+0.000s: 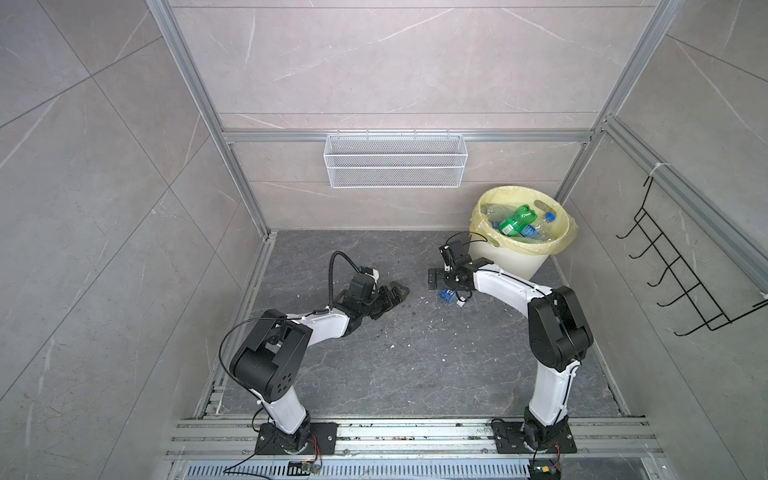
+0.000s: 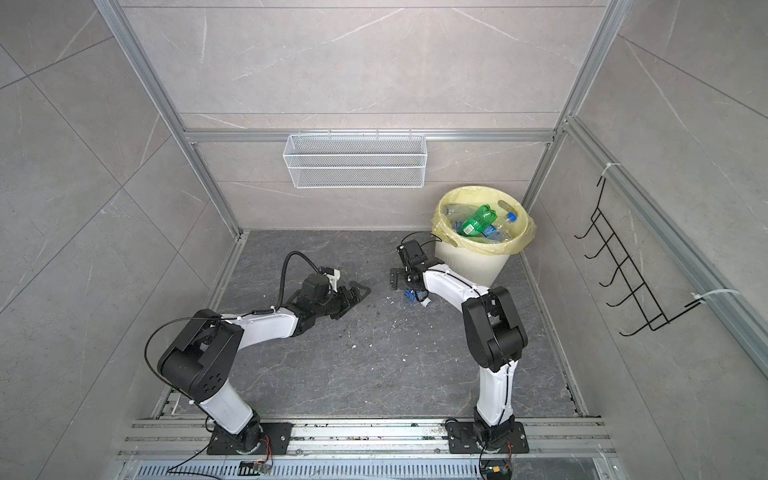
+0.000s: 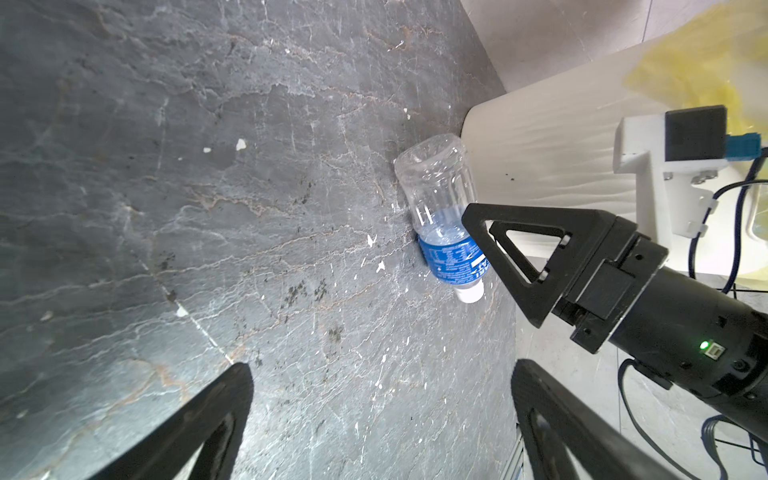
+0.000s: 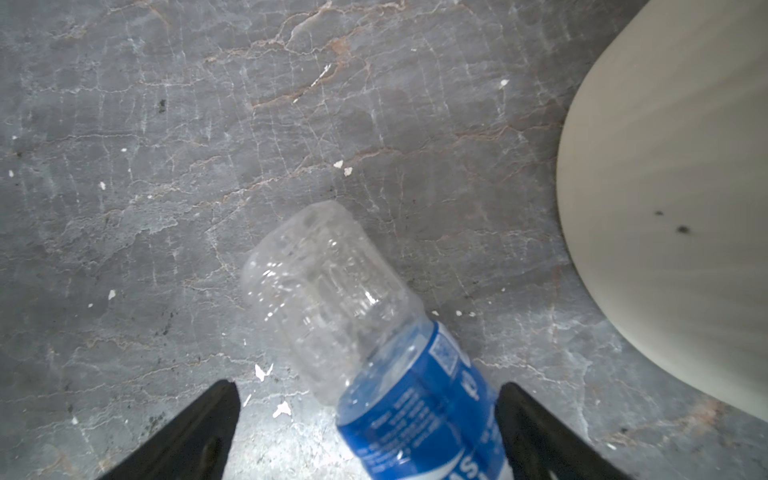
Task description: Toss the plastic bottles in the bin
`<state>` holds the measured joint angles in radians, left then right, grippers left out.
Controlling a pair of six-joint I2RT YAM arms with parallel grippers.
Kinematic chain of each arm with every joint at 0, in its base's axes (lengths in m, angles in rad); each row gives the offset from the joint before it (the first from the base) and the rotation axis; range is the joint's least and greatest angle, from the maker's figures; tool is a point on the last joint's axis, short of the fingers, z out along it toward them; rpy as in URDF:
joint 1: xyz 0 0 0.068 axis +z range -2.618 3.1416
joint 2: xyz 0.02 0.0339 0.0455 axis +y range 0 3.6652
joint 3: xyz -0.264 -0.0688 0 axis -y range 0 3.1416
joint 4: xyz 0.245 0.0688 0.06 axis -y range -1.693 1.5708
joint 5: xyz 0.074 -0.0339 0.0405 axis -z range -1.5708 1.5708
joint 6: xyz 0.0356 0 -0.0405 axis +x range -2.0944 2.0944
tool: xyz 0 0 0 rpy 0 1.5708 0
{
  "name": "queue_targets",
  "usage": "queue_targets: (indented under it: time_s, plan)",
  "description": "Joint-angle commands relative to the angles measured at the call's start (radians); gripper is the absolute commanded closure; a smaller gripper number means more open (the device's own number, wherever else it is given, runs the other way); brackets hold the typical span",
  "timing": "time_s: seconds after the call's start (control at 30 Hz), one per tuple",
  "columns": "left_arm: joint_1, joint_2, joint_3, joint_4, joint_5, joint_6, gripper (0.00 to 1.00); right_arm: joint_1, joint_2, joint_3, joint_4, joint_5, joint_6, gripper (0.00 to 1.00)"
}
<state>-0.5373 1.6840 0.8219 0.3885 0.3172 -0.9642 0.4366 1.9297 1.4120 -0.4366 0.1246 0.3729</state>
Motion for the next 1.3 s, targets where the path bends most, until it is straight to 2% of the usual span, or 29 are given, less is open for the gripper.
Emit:
queue_targets:
  time_s: [0.0, 0.4, 0.6, 0.93, 1.27]
  plan:
    - [0.01, -0.059, -0.003, 0.015, -0.001, 0.022, 0.0, 0.006, -0.002, -0.033, -0.008, -0.032, 0.02, 0.0]
    - [0.026, -0.088, -0.023, -0.001, -0.01, 0.03, 0.0, 0.091, -0.091, -0.122, 0.032, -0.124, 0.1, 0.0]
    - [0.03, -0.1, 0.0, -0.058, -0.017, 0.082, 0.0, 0.1, -0.163, -0.135, 0.018, -0.104, 0.102, 0.01]
    - [0.028, 0.041, 0.193, -0.211, 0.029, 0.206, 0.0, 0.093, -0.335, -0.2, -0.039, -0.009, 0.083, 0.0]
    - [0.006, 0.261, 0.457, -0.322, 0.092, 0.371, 0.0, 0.042, -0.478, -0.299, -0.047, -0.031, 0.095, 0.0]
